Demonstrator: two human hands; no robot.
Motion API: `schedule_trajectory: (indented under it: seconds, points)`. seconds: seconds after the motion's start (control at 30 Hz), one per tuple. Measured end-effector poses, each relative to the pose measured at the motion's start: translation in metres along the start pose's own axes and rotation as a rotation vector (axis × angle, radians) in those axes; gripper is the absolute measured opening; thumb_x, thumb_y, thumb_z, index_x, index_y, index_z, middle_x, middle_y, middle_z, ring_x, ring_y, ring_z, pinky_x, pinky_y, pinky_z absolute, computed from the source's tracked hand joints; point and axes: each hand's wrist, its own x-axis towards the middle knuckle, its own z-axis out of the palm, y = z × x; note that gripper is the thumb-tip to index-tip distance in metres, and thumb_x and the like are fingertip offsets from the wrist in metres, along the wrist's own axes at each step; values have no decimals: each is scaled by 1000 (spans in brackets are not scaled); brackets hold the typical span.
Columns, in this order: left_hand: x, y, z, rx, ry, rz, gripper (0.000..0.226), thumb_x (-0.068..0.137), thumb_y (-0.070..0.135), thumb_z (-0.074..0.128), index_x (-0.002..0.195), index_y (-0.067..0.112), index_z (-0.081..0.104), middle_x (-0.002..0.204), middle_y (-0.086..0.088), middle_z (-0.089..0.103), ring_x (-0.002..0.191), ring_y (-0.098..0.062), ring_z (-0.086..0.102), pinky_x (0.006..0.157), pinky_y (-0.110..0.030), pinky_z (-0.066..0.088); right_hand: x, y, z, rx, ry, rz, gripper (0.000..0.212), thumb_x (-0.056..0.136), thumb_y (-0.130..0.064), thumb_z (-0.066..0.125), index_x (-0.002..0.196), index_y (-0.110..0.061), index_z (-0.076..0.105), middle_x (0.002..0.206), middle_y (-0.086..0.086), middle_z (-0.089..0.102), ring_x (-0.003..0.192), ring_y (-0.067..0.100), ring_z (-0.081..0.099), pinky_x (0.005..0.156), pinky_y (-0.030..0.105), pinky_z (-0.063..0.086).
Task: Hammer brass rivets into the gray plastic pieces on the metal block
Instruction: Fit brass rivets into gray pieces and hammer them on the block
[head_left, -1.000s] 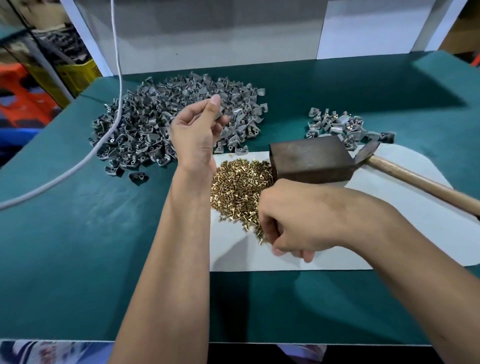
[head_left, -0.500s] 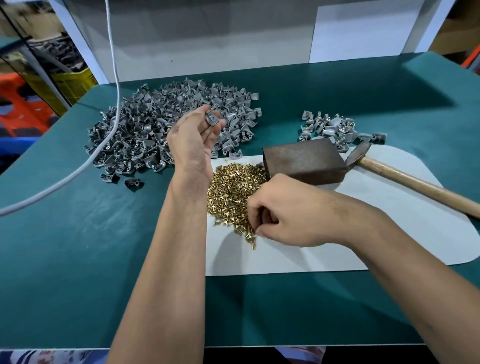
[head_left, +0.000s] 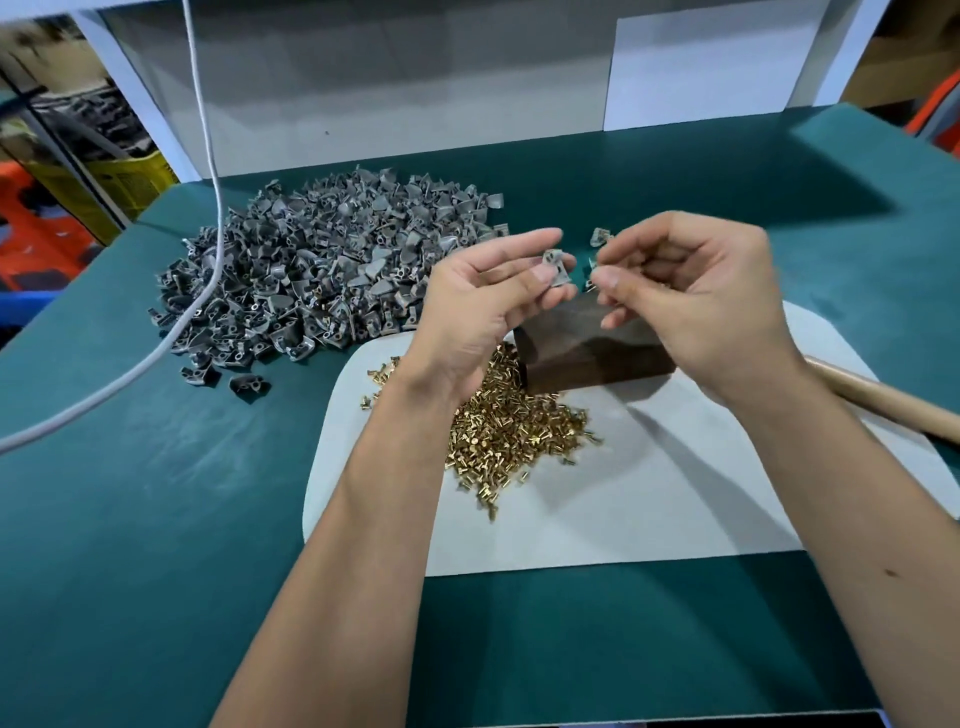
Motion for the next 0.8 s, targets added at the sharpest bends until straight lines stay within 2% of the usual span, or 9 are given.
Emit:
schedule_trajectory:
  seconds: [0.07, 0.13, 0.23, 0.33, 0.4, 0.57, 0.8]
  points:
    - [-1, -3, 3, 5, -18, -13, 33, 90, -12, 64, 119, 2, 68, 100, -19, 77, 79, -21, 75, 75, -23, 60, -2, 5, 0, -80, 37, -5, 18, 88, 0, 76, 90, -18, 76, 76, -1, 73, 68, 17, 69, 62, 32, 62]
    - [0, -6, 4, 25, -18, -18, 29, 90, -11, 65, 116, 0, 70, 97, -17, 77, 78, -20, 74, 74, -22, 60, -3, 7, 1, -151, 56, -15, 20, 89, -2, 75, 92, -21, 78, 80, -3, 74, 71, 16, 71, 63, 31, 62]
    - [1, -7, 4, 32, -16, -36, 23, 92, -12, 62, 111, -1, 72, 89, -16, 77, 77, -19, 74, 75, -20, 59, -6, 8, 3, -276, 49, -53, 16, 90, -4, 73, 97, -17, 80, 88, -6, 75, 77, 14, 72, 66, 28, 62]
    - [1, -7, 3, 21, -45, -43, 23, 93, -12, 61, 111, -2, 72, 95, -19, 77, 81, -21, 75, 76, -21, 60, -7, 5, 6, -393, 72, -124, 14, 87, -8, 75, 98, -18, 77, 89, -12, 74, 83, 7, 72, 78, 34, 61]
    - [0, -7, 3, 17, -68, -39, 24, 92, -12, 62, 113, -4, 71, 98, -21, 77, 83, -23, 76, 76, -21, 60, -7, 3, 6, -398, 102, -152, 16, 85, -10, 77, 99, -16, 72, 87, -11, 75, 86, 6, 73, 81, 36, 60]
    - [-1, -7, 3, 6, -92, -32, 23, 90, -9, 66, 111, 0, 73, 97, -20, 77, 85, -26, 77, 76, -21, 61, -7, 3, 6, -402, 144, -163, 20, 83, -16, 79, 98, -16, 66, 84, -11, 76, 86, 7, 74, 75, 39, 61]
    - [-1, -9, 4, 56, -85, -5, 26, 84, -9, 71, 109, -1, 73, 92, -17, 78, 81, -23, 77, 77, -24, 62, -7, 8, 7, -379, 147, -134, 18, 80, -13, 78, 88, -15, 61, 78, -5, 73, 76, 13, 74, 71, 40, 62]
